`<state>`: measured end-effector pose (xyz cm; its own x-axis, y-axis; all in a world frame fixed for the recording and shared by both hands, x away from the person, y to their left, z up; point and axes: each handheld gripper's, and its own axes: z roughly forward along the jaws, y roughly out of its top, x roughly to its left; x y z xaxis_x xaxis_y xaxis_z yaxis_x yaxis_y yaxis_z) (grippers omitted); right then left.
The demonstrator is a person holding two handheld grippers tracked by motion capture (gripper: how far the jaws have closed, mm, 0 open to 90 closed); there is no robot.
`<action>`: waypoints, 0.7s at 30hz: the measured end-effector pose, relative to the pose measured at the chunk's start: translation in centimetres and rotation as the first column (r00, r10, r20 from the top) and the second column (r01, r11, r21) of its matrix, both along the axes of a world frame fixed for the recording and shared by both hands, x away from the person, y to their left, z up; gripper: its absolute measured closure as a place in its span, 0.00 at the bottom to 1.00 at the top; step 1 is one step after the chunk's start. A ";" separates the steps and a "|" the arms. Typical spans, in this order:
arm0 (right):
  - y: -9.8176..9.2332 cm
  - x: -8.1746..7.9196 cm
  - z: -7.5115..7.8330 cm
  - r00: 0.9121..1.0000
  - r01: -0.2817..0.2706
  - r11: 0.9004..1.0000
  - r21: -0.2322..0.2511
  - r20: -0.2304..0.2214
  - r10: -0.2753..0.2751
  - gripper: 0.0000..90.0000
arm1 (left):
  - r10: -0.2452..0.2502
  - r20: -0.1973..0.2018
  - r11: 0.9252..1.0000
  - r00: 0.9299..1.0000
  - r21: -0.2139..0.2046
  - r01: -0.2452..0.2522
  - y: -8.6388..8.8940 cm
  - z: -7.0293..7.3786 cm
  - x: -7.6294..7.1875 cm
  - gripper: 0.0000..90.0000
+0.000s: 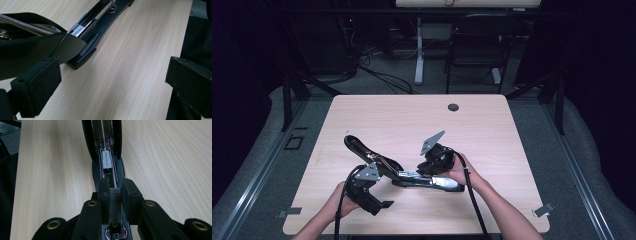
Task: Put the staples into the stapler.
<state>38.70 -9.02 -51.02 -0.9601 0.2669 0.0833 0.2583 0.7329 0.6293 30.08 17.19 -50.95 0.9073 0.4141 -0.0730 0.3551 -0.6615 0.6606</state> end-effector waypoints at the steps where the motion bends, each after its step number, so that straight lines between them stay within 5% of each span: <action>1: 0.0 0.0 0.0 1.000 0.000 1.000 0.000 0.000 0.000 0.87 | 0.000 0.000 1.000 1.000 0.000 0.000 0.0 0.0 0.0 0.00; 21: -0.1 0.1 -0.9 0.999 -0.028 0.999 -0.031 -0.029 0.027 0.87 | -0.005 -0.004 1.000 1.000 0.000 0.005 -0.1 0.0 0.0 0.00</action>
<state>38.83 -9.09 -51.93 -0.9645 0.2430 0.1031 0.2553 0.7591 0.5988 30.09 17.12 -51.00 0.9089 0.4099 -0.0768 0.3547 -0.6629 0.6594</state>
